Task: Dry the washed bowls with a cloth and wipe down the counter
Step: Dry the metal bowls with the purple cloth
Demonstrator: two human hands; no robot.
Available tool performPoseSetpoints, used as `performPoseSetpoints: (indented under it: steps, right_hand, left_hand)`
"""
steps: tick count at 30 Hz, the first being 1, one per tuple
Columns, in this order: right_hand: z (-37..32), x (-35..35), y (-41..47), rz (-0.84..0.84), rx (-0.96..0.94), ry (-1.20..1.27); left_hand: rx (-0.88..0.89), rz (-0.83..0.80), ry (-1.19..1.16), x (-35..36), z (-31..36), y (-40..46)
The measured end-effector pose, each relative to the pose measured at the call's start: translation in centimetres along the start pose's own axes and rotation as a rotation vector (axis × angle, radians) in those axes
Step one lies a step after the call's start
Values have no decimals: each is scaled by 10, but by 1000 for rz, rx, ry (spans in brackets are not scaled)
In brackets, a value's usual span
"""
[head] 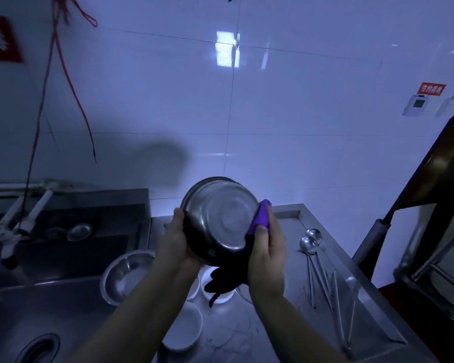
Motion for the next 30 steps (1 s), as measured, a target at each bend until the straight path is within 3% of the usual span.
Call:
performPoseSetpoints:
  steps: [5,10,16,19,22,30]
  right_hand:
    - [-5,2,3,-87,-248,-334]
    - [-27,13,18,-168,-521,-578]
    - [-34,27,-12,-357,-853,-678]
    - [-27,18,-20,-371,-981,-657]
    - [-20,6,-10,-382,-958,-607]
    - [-18,7,37,-320,-556,-578]
  left_hand:
    - [73,-15,17,-10,-6,-4]
    - [181,38,225,-7,-10,-9]
    - [68,8,133,8,0,-11]
    - [3,17,80,10,6,-11]
    - [-13,20,43,9,7,-12]
    - [74,8,156,1,-1,-16]
Point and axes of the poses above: each hand's wrist, its own y-axis towards the middle knuckle, its own x-axis out of the palm, z = x × y, the point moved 4 cm from there along y, towards the middle knuckle, and after that the axes turned 7 degrees about -x, right-handed, at the moved point
